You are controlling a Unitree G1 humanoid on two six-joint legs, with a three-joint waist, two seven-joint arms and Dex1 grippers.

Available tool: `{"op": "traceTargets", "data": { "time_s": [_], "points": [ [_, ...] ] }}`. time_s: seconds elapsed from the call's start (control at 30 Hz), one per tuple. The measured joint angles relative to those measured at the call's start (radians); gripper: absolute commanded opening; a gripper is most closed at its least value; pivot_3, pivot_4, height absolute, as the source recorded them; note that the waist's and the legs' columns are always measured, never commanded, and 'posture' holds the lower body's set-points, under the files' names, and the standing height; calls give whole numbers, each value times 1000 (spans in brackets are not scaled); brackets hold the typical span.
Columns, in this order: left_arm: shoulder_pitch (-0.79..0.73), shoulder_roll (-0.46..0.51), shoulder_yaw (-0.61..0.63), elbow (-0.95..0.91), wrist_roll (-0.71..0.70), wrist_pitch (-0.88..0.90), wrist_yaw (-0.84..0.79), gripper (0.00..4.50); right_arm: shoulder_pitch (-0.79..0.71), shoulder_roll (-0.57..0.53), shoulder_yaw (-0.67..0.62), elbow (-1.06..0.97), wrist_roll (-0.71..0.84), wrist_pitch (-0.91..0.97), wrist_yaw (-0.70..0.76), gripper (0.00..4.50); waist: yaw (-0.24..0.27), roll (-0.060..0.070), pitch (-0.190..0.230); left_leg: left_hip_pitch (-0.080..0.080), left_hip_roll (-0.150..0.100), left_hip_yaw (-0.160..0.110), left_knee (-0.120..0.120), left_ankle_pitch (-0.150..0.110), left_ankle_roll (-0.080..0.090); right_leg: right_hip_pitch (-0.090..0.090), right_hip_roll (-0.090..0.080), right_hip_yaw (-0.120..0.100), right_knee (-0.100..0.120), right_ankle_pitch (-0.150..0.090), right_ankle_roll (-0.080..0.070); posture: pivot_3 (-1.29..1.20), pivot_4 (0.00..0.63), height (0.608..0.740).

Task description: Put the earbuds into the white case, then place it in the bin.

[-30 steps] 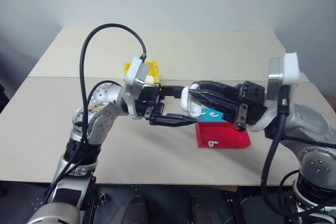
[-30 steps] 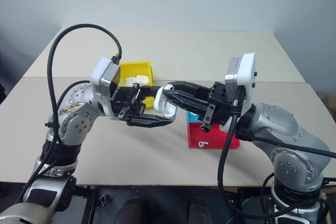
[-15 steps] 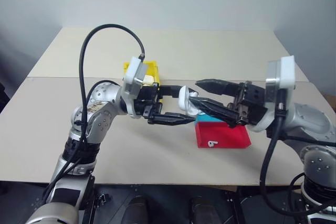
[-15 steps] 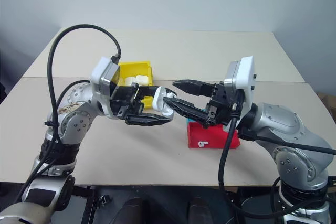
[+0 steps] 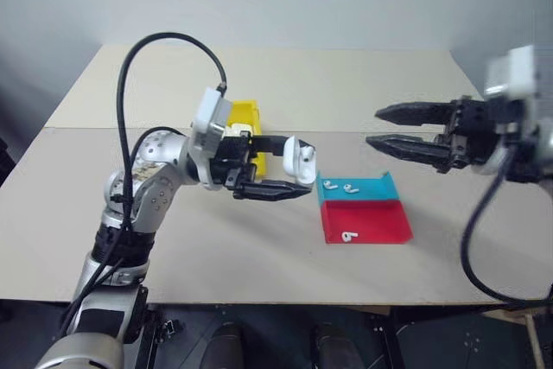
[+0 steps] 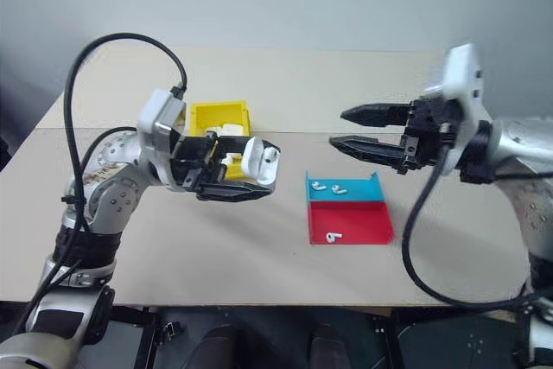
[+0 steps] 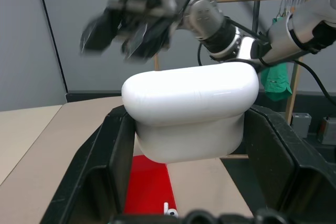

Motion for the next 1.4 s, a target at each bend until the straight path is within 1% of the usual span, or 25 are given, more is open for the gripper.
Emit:
{"op": "traceTargets", "data": {
  "time_s": [0.1, 0.2, 0.33, 0.4, 0.43, 0.6, 0.73, 1.03, 1.1, 1.33, 1.4],
  "points": [
    [1, 0, 3, 2, 4, -2, -3, 2828, -128, 17, 209, 195, -240, -140, 112, 2504, -12, 0, 0, 0, 0, 0, -1, 0, 0, -1, 0, 0, 0, 0, 0, 0, 150, 740],
    [2, -1, 3, -2, 4, -1, -3, 2828, -263, 96, 389, 419, -460, -307, 207, 2504, -22, 1, 0, -2, 0, 1, -1, 0, 0, -3, 0, 0, 0, 0, 0, 0, 150, 740],
    [5, 0, 4, -8, 5, -1, 1, 2828, -391, 188, 502, 658, -626, -495, 291, 2504, -18, 1, 1, -8, 0, 1, -1, 1, -1, -9, 0, 0, 0, 0, 0, 0, 150, 740],
    [10, 4, 7, -11, 5, -1, 4, 2828, -452, 232, 528, 772, -689, -583, 319, 2504, -14, 1, 1, -11, 0, 1, 0, 5, -8, -12, 0, 0, 0, 0, 1, 0, 150, 740],
    [15, 5, 9, -14, 5, -1, 5, 2828, -484, 263, 541, 836, -720, -626, 336, 2504, -14, 1, 1, -12, 0, 1, 0, 5, -8, -14, 0, 0, 1, 0, 1, 0, 150, 740],
    [22, 3, 8, -25, 5, -1, 11, 2828, -539, 337, 580, 983, -796, -741, 409, 2504, -13, 1, 1, -14, 0, 1, 0, 6, -9, -16, 0, 0, 2, 1, 1, 0, 150, 740],
    [27, 4, 9, -30, 5, -1, 18, 2828, -570, 381, 611, 1102, -885, -836, 399, 2504, -15, 2, 1, -14, 0, 1, 0, 6, -10, -16, 0, 0, 2, 1, 1, 0, 150, 740],
    [41, 4, 9, -52, 5, -1, 43, 2828, -592, 462, 616, 1231, -989, -886, 353, 2504, -20, 2, 1, -13, 0, 1, 0, 7, -12, -17, 0, 0, 5, 1, 1, 0, 150, 740],
    [42, 4, 9, -62, 4, 0, 48, 2828, -596, 474, 616, 1249, -1002, -895, 341, 2504, -20, 2, 1, -13, 0, 1, 0, 7, -12, -17, 0, 0, 11, 1, 1, 0, 150, 740],
    [56, 8, 14, -88, -5, 4, 68, 2828, -613, 496, 613, 1291, -1038, -920, 301, 2504, -22, 2, 1, -12, 0, 1, 0, 7, -12, -16, 0, 0, 12, 1, 1, 0, 150, 740],
    [57, 10, 16, -89, -6, 8, 72, 2828, -614, 498, 612, 1298, -1040, -923, 298, 2145, -23, 2, 1, -12, 0, 1, 0, 8, -12, -16, 0, 0, 12, 1, 1, 0, 150, 740]
  ]
}}
